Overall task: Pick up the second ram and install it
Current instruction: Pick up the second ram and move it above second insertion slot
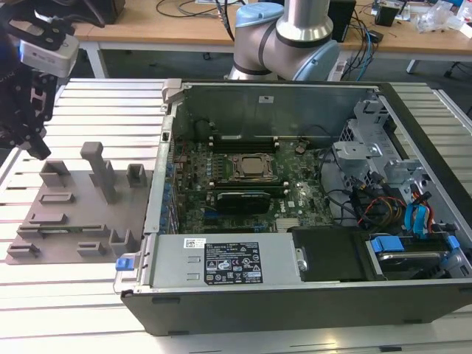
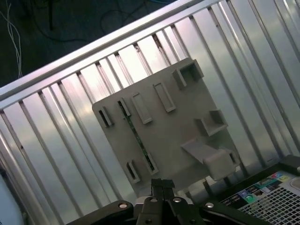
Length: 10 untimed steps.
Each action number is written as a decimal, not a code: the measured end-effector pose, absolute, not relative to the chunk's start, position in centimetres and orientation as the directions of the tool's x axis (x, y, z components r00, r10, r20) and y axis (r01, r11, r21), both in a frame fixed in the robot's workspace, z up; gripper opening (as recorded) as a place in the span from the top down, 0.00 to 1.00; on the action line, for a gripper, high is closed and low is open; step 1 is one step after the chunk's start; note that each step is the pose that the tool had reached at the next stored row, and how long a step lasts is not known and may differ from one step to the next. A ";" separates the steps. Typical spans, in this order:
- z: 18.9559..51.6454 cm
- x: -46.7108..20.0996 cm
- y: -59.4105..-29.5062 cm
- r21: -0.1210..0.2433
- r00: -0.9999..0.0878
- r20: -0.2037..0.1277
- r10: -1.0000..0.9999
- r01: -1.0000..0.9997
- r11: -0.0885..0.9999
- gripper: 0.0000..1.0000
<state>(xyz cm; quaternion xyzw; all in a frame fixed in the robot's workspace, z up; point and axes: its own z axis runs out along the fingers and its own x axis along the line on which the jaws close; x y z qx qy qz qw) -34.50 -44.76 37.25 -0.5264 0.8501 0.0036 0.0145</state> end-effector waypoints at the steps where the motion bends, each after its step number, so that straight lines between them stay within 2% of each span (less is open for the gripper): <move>1: 37.3 -34.5 -44.8 -0.009 -0.437 -0.028 -0.899 -0.899 0.438 0.90; 10: 37.3 -34.5 -44.8 -0.009 -0.362 -0.029 -0.932 -0.932 0.363 0.90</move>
